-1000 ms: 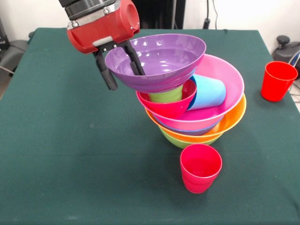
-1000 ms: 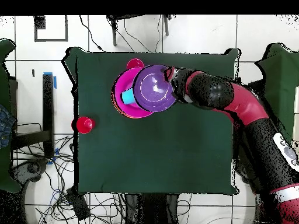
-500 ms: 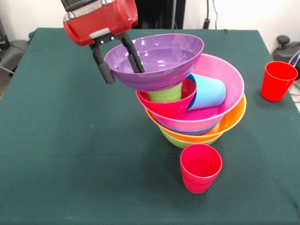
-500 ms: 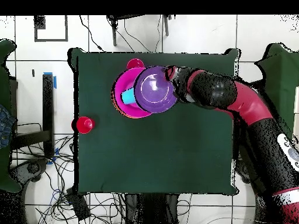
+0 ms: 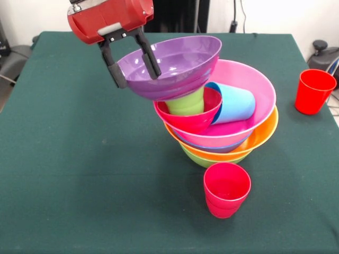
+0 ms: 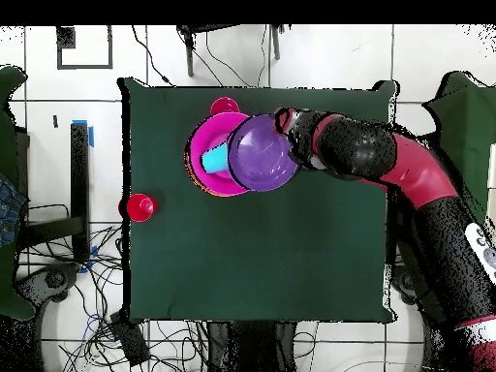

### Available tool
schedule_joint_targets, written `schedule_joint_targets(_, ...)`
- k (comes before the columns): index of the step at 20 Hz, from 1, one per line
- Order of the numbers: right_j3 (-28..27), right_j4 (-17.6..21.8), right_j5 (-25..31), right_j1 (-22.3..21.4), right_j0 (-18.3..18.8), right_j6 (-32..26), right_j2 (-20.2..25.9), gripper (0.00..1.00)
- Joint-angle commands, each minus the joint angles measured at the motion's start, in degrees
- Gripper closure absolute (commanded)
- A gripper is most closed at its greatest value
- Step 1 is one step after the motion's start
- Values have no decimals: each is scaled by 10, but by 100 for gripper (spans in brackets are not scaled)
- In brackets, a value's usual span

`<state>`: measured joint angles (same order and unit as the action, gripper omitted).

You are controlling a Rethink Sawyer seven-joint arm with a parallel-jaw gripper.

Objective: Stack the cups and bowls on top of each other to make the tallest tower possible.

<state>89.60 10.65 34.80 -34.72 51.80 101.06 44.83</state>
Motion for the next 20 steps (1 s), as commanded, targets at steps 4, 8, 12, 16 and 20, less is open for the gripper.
schedule_joint_targets(4, -8, -6, 57, 2, -14, 3, -23, 0)
schedule_joint_targets(8, -13, -5, 56, 5, -19, 6, -26, 0)
schedule_joint_targets(12, -22, -4, 57, 8, -26, 9, -33, 0)
schedule_joint_targets(16, -24, -1, 55, 6, -30, 15, -39, 0)
schedule_joint_targets(20, -26, 1, 52, 8, -33, 20, -44, 0)
